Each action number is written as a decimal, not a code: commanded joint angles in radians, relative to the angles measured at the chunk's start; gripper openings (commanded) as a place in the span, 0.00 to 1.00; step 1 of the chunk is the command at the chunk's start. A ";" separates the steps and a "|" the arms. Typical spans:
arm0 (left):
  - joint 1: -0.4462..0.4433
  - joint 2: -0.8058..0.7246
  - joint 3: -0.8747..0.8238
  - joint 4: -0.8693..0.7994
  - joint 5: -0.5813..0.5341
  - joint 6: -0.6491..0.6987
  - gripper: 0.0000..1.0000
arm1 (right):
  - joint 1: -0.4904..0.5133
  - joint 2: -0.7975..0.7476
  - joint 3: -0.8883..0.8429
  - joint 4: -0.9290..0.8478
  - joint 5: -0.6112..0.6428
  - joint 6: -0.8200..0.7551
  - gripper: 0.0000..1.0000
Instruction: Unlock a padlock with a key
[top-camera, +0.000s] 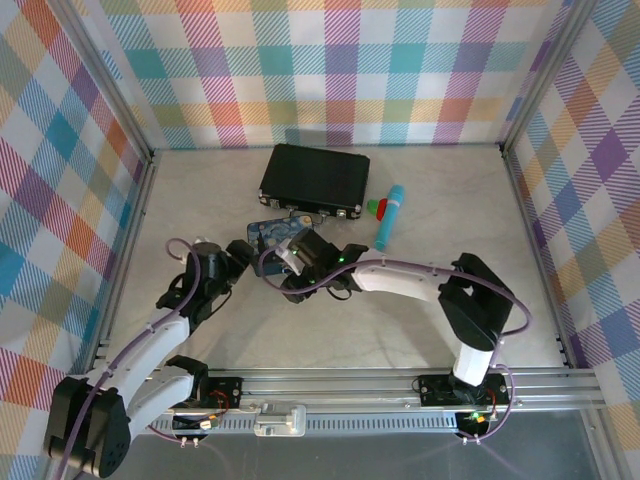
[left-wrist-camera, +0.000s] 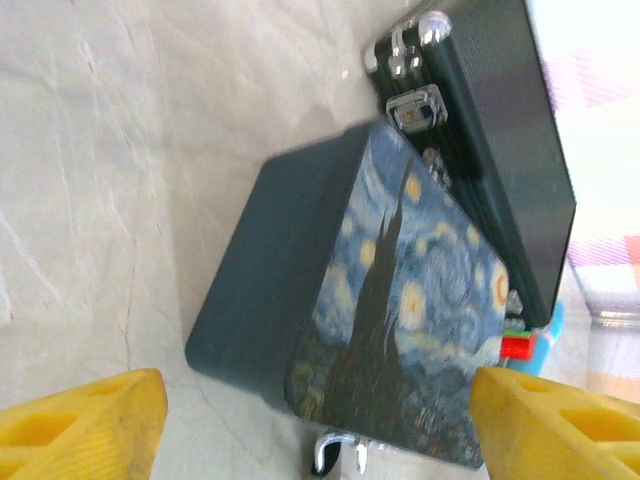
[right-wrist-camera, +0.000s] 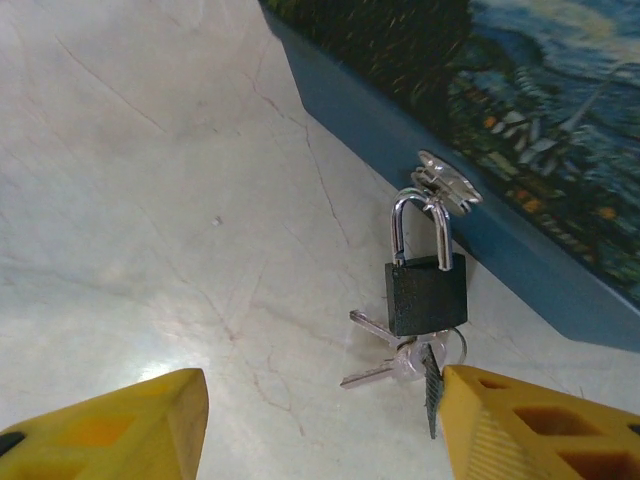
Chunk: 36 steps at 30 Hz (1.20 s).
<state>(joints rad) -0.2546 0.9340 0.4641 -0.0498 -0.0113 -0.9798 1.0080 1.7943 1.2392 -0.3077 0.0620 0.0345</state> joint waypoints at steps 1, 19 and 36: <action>0.081 0.006 0.039 0.008 0.087 0.050 0.79 | 0.009 0.048 0.035 -0.015 0.083 -0.098 0.63; 0.167 0.192 0.096 0.220 0.192 0.163 0.79 | -0.023 0.250 0.068 0.115 0.200 -0.231 0.55; 0.168 0.336 0.107 0.313 0.267 0.223 0.78 | -0.107 0.179 0.019 0.141 -0.055 -0.244 0.17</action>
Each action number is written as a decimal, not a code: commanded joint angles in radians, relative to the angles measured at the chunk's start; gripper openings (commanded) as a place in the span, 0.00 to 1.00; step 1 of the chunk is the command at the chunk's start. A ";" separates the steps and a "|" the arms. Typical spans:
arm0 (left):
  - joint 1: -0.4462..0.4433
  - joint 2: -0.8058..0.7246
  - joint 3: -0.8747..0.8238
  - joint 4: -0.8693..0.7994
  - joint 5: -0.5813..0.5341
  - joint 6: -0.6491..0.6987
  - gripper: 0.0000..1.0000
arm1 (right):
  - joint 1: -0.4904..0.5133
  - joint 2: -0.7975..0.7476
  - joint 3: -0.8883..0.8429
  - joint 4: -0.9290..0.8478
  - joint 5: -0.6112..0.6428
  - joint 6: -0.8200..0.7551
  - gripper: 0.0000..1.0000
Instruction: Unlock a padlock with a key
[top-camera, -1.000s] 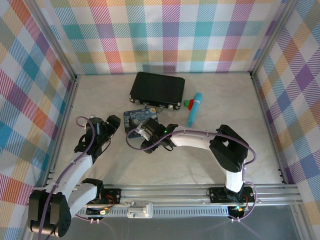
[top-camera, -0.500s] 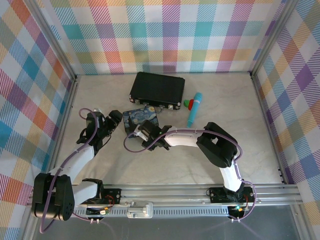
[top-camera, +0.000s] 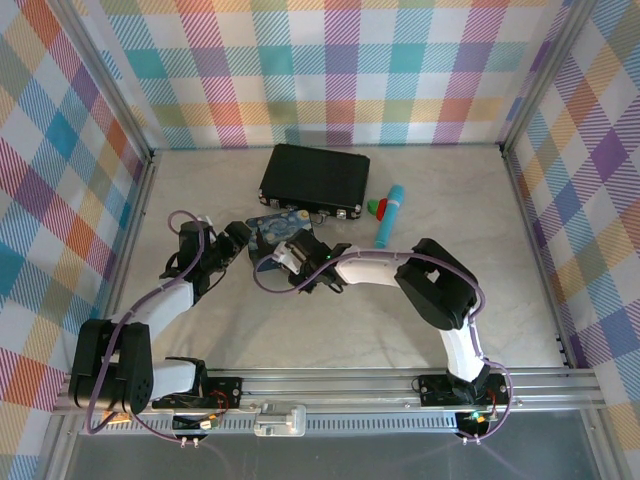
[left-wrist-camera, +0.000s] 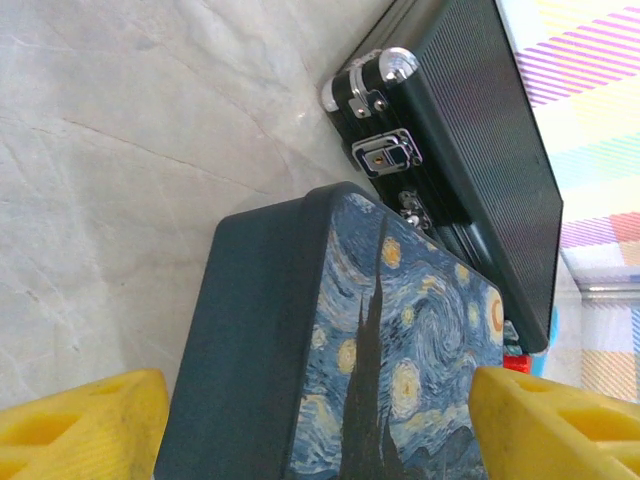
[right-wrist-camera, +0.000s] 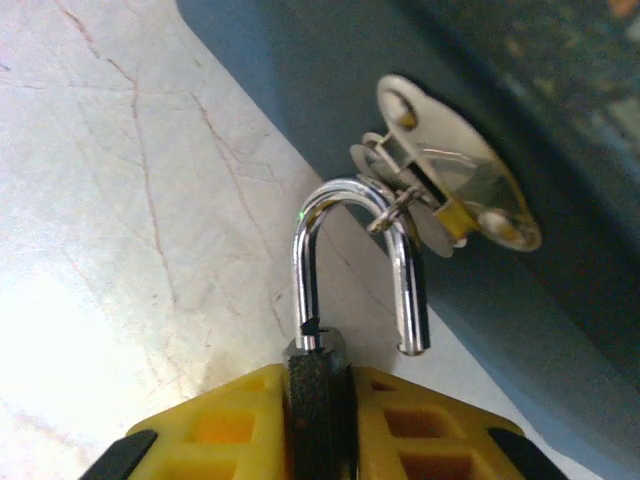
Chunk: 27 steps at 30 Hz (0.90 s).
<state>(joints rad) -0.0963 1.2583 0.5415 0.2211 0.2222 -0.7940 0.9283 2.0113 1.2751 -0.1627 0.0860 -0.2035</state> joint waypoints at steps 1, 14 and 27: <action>0.010 0.018 0.031 0.048 0.040 0.047 0.78 | -0.035 -0.041 -0.016 -0.011 -0.112 -0.011 0.16; 0.009 0.148 0.054 0.154 0.240 0.092 0.74 | -0.141 0.046 0.205 -0.261 -0.499 -0.080 0.05; -0.027 0.146 0.037 0.177 0.250 0.058 0.69 | -0.141 0.093 0.242 -0.270 -0.489 -0.031 0.04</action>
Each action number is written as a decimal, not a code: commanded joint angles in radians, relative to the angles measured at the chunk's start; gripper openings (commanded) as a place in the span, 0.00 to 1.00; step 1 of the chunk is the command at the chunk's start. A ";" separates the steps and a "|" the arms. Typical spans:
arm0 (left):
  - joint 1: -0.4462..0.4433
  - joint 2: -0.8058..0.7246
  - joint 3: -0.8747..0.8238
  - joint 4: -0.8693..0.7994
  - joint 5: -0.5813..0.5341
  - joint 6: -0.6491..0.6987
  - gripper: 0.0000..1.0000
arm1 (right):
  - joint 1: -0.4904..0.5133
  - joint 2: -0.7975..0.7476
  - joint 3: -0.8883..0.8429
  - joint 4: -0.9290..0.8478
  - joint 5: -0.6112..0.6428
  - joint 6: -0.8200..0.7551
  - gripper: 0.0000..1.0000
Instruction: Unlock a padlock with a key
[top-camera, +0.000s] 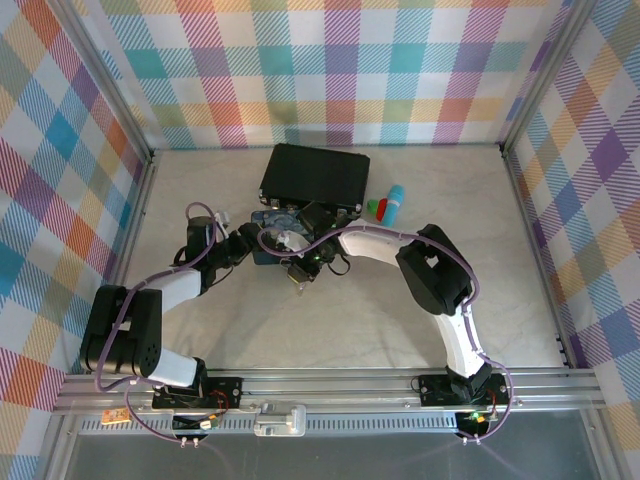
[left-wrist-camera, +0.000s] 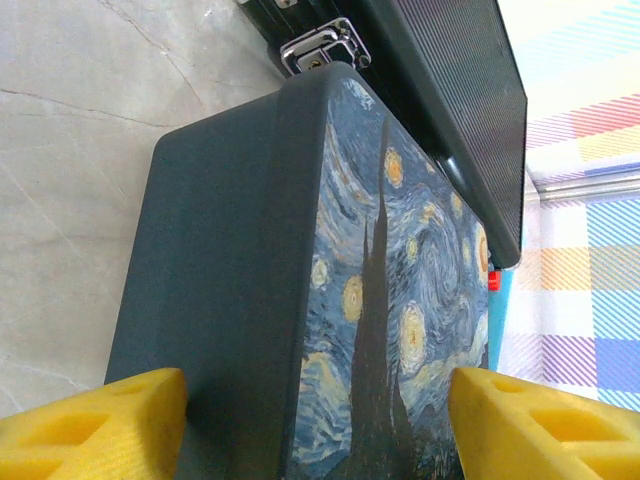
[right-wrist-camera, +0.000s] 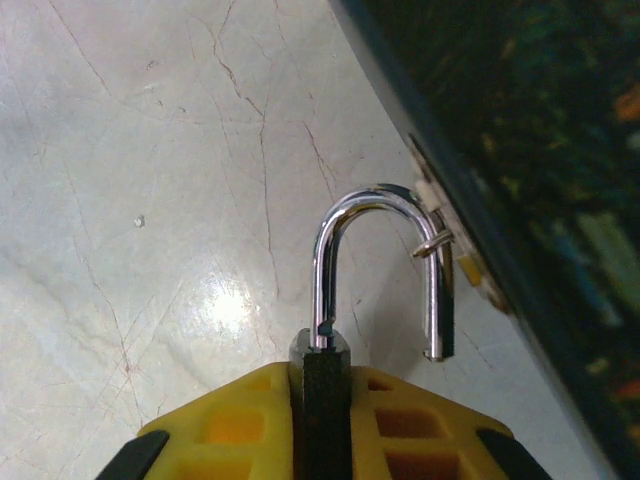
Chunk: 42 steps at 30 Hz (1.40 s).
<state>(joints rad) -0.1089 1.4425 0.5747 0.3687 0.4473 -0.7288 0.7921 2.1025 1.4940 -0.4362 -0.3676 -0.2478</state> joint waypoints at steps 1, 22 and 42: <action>-0.013 -0.056 0.004 0.003 0.014 -0.006 0.70 | -0.005 0.002 0.019 0.005 -0.039 0.022 0.04; -0.067 -0.526 -0.238 -0.255 -0.176 -0.324 0.52 | -0.004 -0.004 -0.031 0.076 -0.066 0.105 0.04; -0.343 -0.106 -0.202 0.144 -0.394 -0.492 0.26 | -0.005 -0.018 -0.051 0.084 -0.077 0.107 0.03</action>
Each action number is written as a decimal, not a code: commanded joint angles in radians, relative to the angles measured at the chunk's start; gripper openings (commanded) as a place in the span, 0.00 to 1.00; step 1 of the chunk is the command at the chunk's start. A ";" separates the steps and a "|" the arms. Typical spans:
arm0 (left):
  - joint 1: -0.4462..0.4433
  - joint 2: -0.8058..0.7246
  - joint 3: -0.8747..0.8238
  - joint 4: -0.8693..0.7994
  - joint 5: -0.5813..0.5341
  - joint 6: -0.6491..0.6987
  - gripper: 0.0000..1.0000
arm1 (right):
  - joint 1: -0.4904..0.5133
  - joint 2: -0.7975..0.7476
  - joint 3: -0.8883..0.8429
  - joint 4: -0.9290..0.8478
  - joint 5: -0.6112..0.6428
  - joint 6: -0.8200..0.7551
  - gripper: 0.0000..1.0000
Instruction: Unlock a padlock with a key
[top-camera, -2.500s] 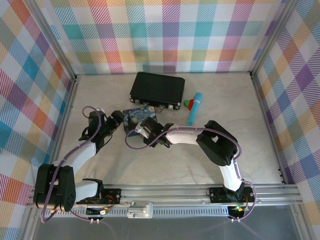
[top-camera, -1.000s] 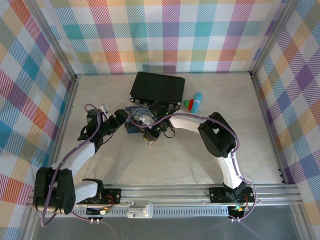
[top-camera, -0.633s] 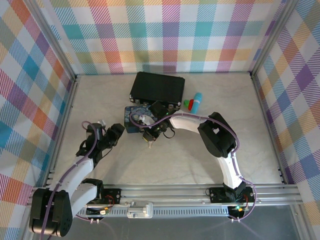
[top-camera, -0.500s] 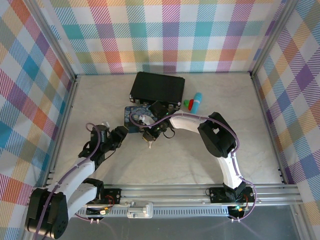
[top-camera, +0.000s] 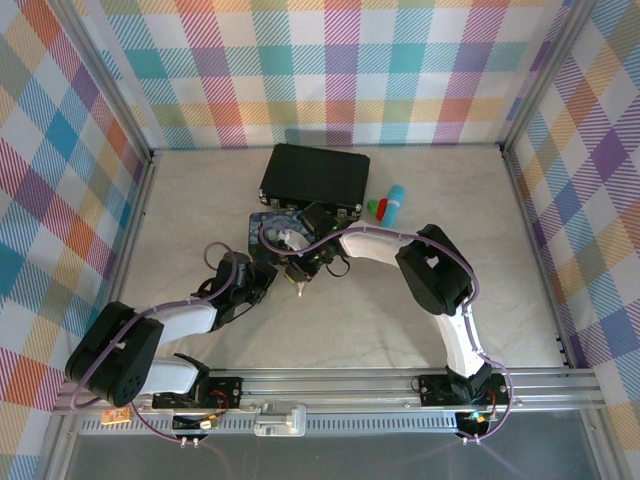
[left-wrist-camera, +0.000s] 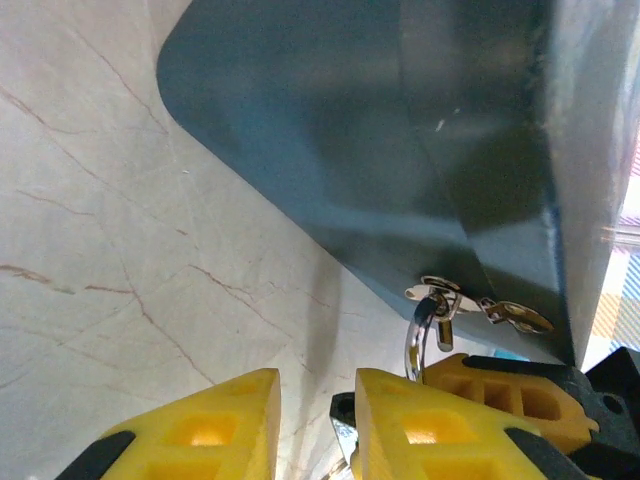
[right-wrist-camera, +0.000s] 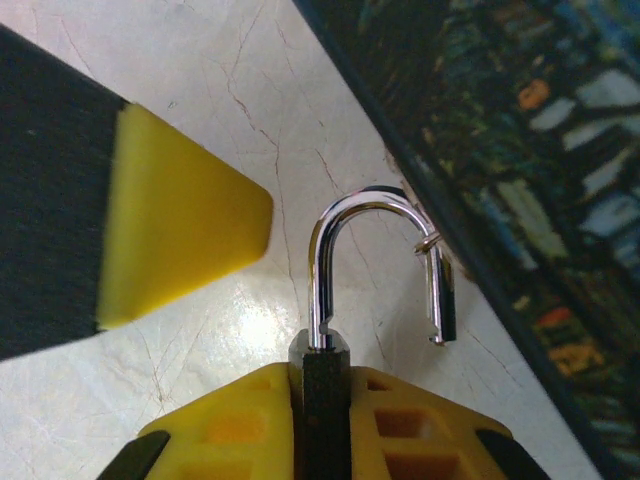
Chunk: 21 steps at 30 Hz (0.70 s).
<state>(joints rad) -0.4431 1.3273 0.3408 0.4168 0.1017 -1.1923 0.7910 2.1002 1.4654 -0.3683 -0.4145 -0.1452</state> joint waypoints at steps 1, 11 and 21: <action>-0.014 0.012 0.033 0.103 -0.060 -0.031 0.27 | -0.004 -0.015 -0.025 0.017 -0.031 0.005 0.03; -0.036 0.092 0.040 0.197 -0.072 -0.052 0.28 | -0.004 -0.014 -0.031 0.031 -0.043 0.009 0.03; -0.038 0.176 0.042 0.278 -0.055 -0.067 0.07 | -0.003 -0.022 -0.036 0.035 -0.052 0.015 0.03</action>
<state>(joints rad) -0.4717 1.4723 0.3695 0.6617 0.0433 -1.2457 0.7910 2.0953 1.4506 -0.3408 -0.4313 -0.1375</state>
